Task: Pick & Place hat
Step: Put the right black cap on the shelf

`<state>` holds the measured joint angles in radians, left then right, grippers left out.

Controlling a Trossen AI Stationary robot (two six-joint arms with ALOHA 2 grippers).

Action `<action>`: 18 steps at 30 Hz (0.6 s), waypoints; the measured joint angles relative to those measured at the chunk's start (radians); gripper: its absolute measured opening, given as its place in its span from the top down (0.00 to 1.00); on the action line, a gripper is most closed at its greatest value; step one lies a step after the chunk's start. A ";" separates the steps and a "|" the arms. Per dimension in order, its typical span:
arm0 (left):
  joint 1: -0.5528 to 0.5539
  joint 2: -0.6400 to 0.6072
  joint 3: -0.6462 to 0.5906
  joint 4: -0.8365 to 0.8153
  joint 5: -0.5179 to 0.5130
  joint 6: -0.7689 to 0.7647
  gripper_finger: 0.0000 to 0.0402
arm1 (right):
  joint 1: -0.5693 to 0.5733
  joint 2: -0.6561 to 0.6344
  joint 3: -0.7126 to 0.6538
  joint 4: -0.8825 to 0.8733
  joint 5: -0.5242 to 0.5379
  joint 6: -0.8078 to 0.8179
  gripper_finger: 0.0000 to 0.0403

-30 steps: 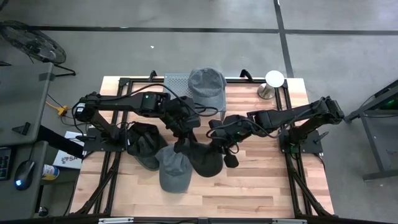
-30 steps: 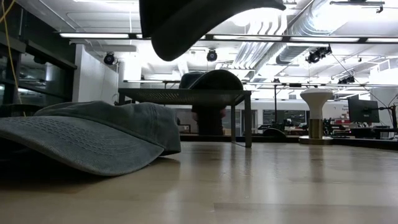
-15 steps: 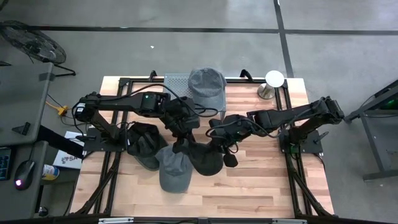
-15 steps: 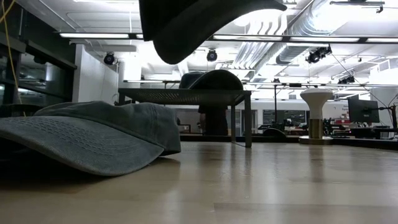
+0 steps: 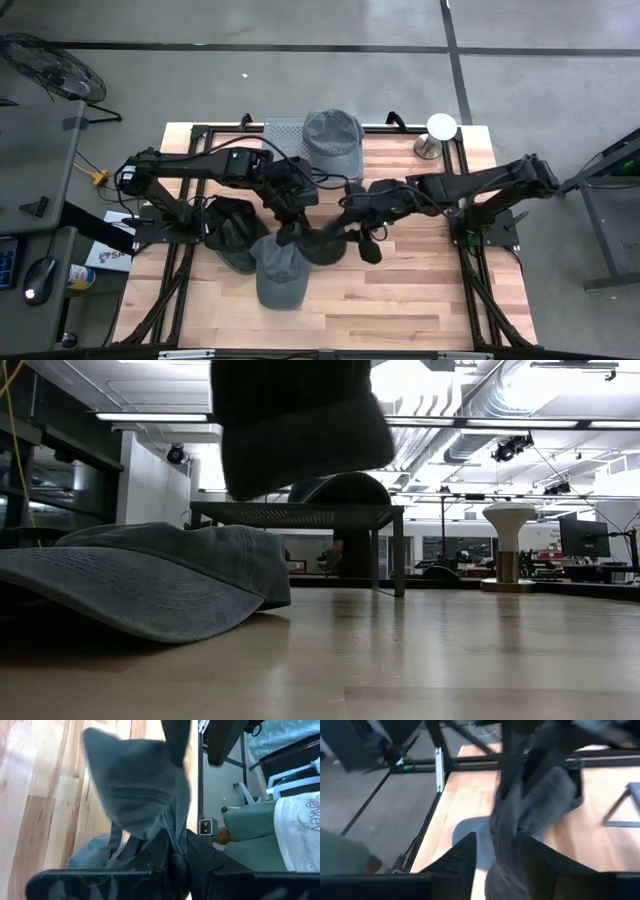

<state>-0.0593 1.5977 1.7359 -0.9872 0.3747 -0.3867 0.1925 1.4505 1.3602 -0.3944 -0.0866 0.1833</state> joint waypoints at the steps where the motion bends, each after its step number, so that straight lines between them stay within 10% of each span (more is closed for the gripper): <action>1: 0.000 -0.003 0.000 -0.001 0.000 -0.006 0.91 | 0.000 -0.009 0.000 -0.005 0.019 0.003 0.66; 18: 0.115 -0.013 0.403 -0.576 -0.060 0.078 0.91 | 0.000 -0.122 0.000 -0.146 0.228 0.147 0.57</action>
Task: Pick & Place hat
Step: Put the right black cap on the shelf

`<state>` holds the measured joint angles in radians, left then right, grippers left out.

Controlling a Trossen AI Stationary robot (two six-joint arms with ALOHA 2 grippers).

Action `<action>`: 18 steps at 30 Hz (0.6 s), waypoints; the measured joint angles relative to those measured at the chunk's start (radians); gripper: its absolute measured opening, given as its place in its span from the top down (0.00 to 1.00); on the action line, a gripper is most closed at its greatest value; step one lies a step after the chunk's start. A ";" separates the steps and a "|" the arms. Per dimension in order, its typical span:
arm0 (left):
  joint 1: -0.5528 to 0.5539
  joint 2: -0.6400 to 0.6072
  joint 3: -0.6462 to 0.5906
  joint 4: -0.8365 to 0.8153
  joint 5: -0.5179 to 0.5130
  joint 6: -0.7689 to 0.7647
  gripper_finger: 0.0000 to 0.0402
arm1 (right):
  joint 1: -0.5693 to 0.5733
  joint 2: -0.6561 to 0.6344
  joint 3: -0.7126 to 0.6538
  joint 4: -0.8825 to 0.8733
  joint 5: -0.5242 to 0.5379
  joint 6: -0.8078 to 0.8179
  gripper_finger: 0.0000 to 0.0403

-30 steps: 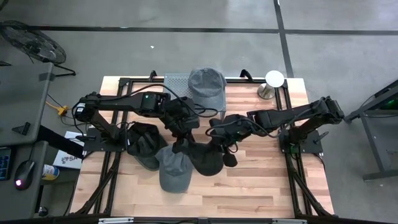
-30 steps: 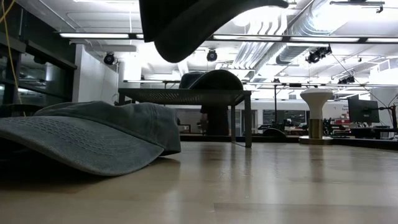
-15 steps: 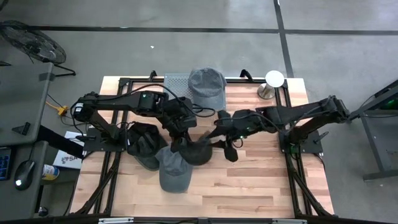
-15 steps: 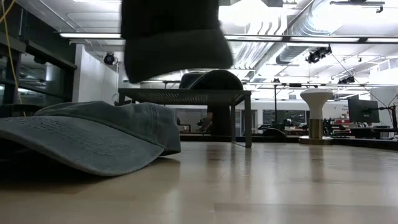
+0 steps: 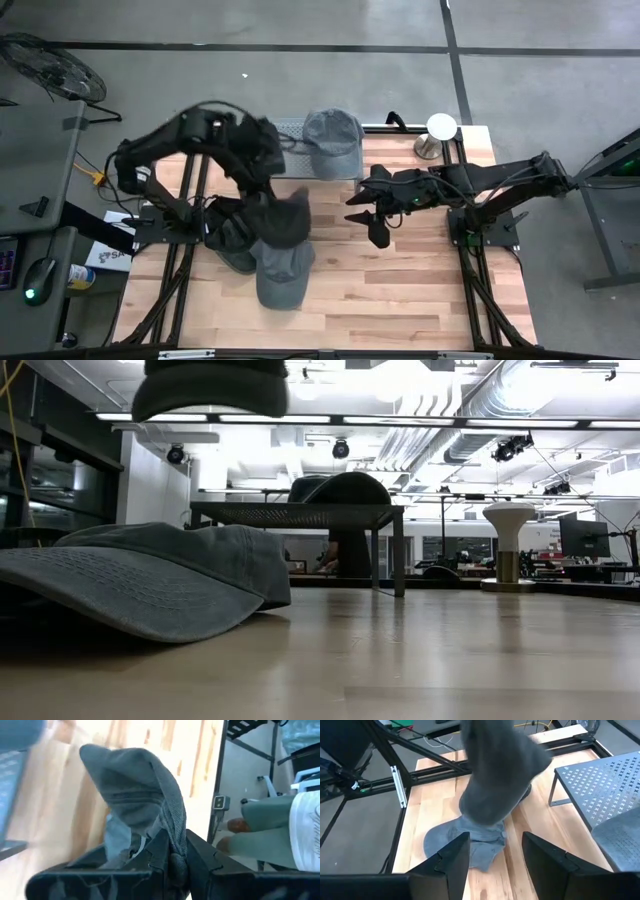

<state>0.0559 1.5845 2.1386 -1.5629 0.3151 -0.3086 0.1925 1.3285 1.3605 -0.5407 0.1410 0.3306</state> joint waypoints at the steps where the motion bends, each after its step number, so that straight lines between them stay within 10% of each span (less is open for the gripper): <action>1: 0.026 0.000 0.014 -0.014 0.015 0.023 0.91 | 0.000 0.000 0.000 0.000 0.003 0.005 0.57; 18: 0.456 0.050 0.036 -0.008 0.334 0.490 0.91 | -0.001 0.000 0.000 -0.001 0.122 0.030 0.57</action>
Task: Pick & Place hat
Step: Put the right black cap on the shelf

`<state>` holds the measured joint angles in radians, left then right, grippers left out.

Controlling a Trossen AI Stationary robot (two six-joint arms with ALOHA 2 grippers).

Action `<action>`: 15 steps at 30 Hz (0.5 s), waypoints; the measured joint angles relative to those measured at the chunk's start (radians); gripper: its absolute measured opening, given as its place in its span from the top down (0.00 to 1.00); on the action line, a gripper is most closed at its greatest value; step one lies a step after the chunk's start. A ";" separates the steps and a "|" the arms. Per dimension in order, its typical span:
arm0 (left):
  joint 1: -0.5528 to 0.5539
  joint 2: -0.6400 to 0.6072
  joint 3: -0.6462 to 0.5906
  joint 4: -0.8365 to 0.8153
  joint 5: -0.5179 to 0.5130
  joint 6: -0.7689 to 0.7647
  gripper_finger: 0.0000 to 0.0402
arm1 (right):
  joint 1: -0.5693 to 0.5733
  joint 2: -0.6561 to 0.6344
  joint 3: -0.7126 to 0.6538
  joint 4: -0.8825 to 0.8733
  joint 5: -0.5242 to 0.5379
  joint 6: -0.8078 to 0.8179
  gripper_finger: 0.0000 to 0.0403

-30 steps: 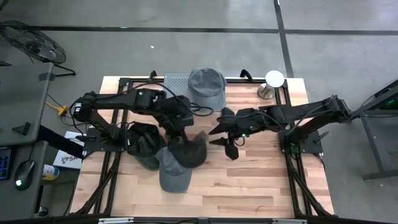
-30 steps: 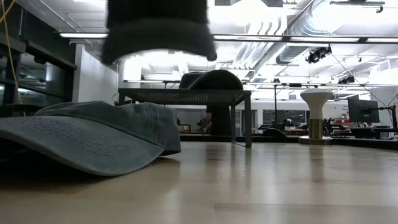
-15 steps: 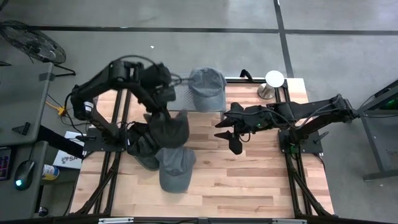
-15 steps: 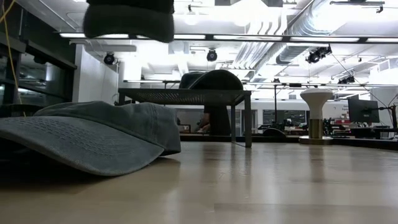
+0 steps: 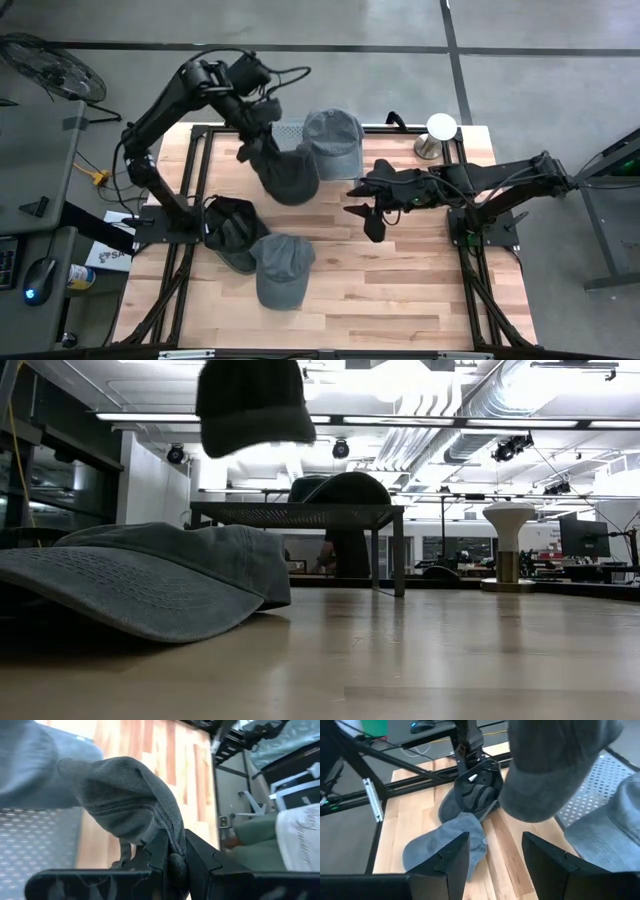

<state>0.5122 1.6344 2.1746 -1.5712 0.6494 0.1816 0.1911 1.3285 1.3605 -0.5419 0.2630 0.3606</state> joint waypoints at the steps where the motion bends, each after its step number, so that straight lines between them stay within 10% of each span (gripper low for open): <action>1: 0.018 0.005 0.000 0.000 0.000 0.020 0.91 | -0.002 0.000 0.000 0.000 0.012 0.004 0.57; 15: 0.219 0.021 -0.001 0.000 -0.035 0.136 0.91 | -0.002 0.000 0.000 0.000 0.106 0.045 0.57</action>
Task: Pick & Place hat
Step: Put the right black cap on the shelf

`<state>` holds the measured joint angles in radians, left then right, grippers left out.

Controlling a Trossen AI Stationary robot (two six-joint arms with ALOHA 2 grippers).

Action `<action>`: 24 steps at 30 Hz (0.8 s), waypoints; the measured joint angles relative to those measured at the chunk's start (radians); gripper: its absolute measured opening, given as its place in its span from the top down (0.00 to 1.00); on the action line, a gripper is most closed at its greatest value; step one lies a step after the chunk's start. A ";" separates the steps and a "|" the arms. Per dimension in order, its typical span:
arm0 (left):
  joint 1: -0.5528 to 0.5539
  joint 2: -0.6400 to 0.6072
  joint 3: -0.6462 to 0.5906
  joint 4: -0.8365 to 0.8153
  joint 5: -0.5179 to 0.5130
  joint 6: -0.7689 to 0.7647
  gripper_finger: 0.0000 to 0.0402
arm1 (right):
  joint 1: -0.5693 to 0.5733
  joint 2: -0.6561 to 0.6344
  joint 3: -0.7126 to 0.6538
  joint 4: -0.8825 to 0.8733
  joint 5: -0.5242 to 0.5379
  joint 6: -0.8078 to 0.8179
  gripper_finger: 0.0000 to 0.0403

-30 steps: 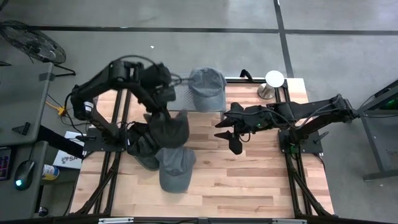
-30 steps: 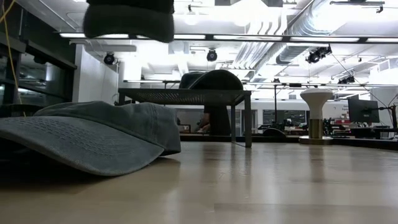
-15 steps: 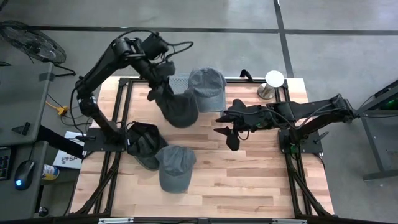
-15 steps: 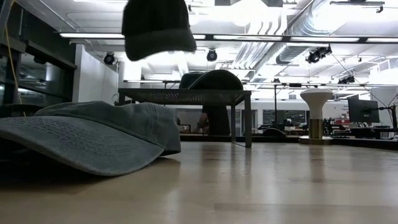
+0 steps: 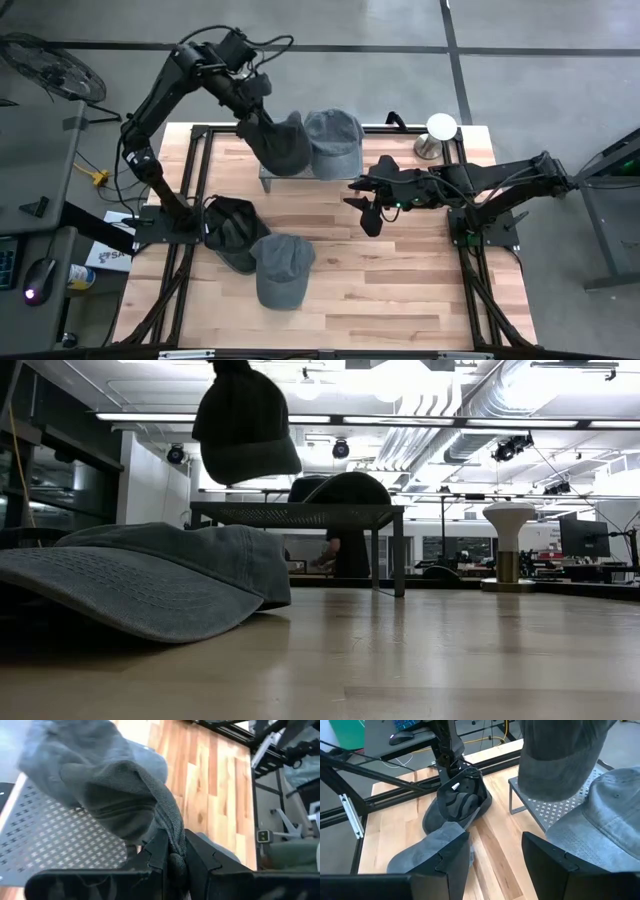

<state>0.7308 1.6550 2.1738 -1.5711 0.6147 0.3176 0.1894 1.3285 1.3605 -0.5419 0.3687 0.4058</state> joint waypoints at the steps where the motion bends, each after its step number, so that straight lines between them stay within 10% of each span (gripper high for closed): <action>1: 0.010 0.000 0.000 0.000 -0.001 0.004 0.91 | 0.000 0.000 0.000 0.000 0.000 0.006 0.58; 24: 0.107 -0.001 -0.029 0.001 0.131 0.130 0.91 | 0.000 0.000 0.000 -0.001 0.050 0.004 0.58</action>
<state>0.8378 1.6539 2.1451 -1.5700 0.7460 0.4477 0.1894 1.3285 1.3605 -0.5424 0.4188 0.4098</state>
